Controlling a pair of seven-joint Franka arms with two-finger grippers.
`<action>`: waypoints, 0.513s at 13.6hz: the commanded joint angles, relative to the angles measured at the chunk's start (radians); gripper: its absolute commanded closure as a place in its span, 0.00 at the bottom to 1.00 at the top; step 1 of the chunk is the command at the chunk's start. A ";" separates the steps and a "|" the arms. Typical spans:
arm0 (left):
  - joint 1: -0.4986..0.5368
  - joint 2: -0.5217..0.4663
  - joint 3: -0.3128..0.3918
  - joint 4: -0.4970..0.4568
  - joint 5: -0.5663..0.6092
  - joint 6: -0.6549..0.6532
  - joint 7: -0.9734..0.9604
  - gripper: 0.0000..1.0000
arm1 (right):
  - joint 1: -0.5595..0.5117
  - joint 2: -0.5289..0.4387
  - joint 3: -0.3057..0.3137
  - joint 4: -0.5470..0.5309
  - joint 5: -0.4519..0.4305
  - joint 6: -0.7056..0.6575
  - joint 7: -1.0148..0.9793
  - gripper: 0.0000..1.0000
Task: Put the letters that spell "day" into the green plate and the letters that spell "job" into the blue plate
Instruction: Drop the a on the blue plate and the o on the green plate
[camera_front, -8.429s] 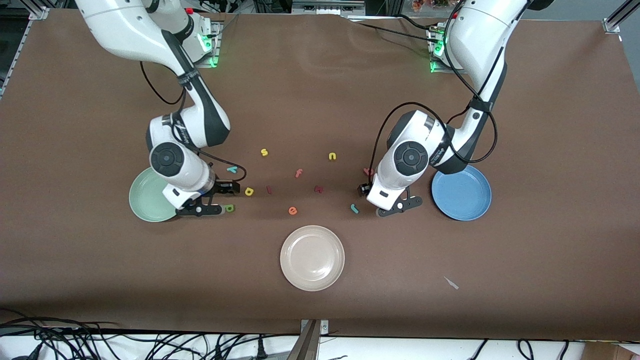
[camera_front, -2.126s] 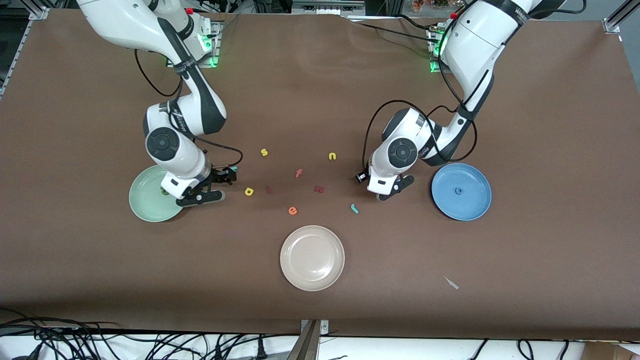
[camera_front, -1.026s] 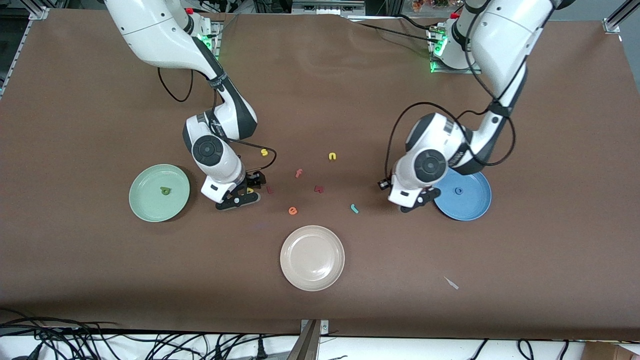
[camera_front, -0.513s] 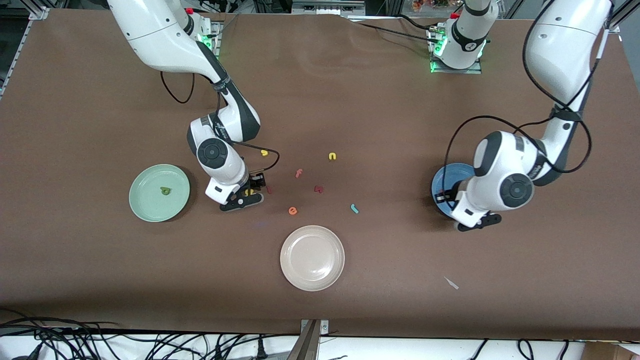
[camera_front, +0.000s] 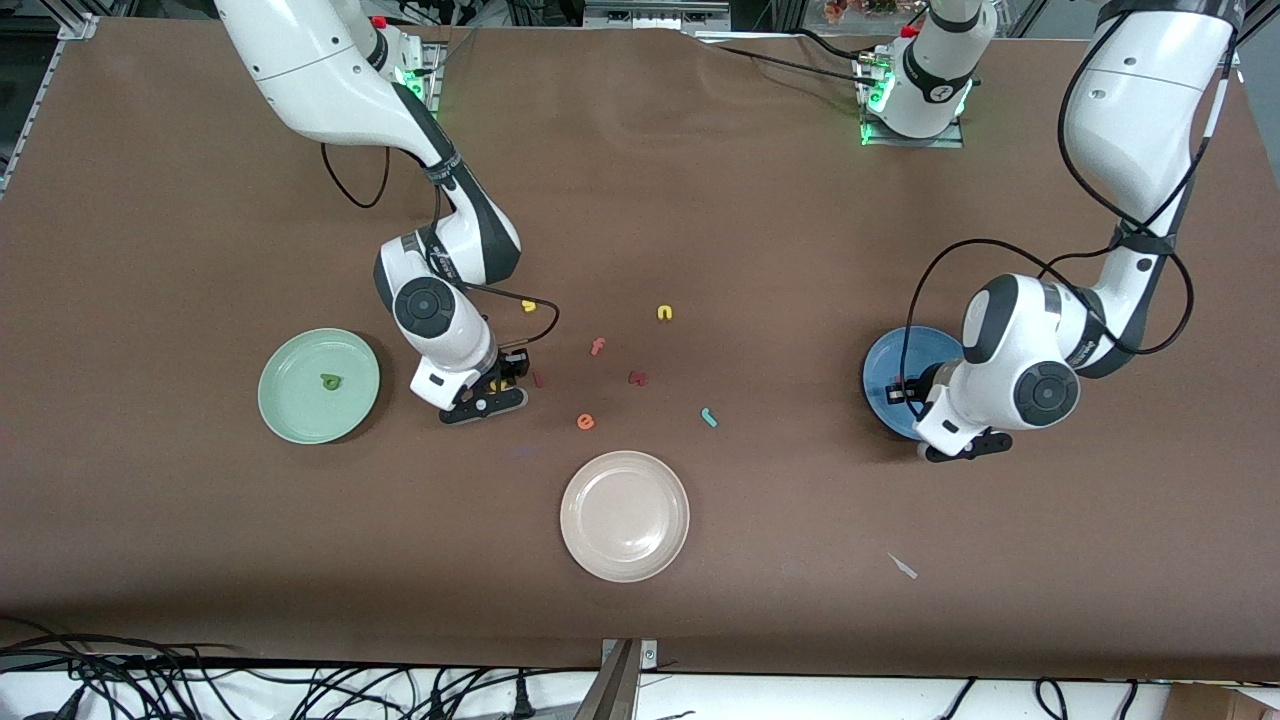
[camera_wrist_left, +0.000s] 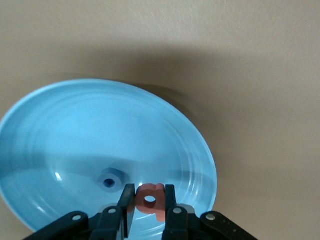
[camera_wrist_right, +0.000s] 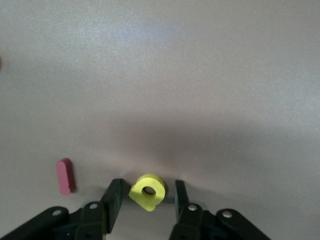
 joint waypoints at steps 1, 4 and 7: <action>0.000 0.002 -0.005 0.000 0.031 -0.001 0.008 0.01 | 0.004 0.019 0.000 0.020 0.009 0.000 -0.003 0.61; 0.000 -0.027 -0.012 0.003 0.033 -0.019 0.007 0.00 | 0.005 0.022 0.000 0.020 0.011 0.000 -0.002 0.68; -0.004 -0.073 -0.038 0.011 0.033 -0.042 0.005 0.00 | 0.004 0.024 0.000 0.020 0.009 0.002 -0.002 0.73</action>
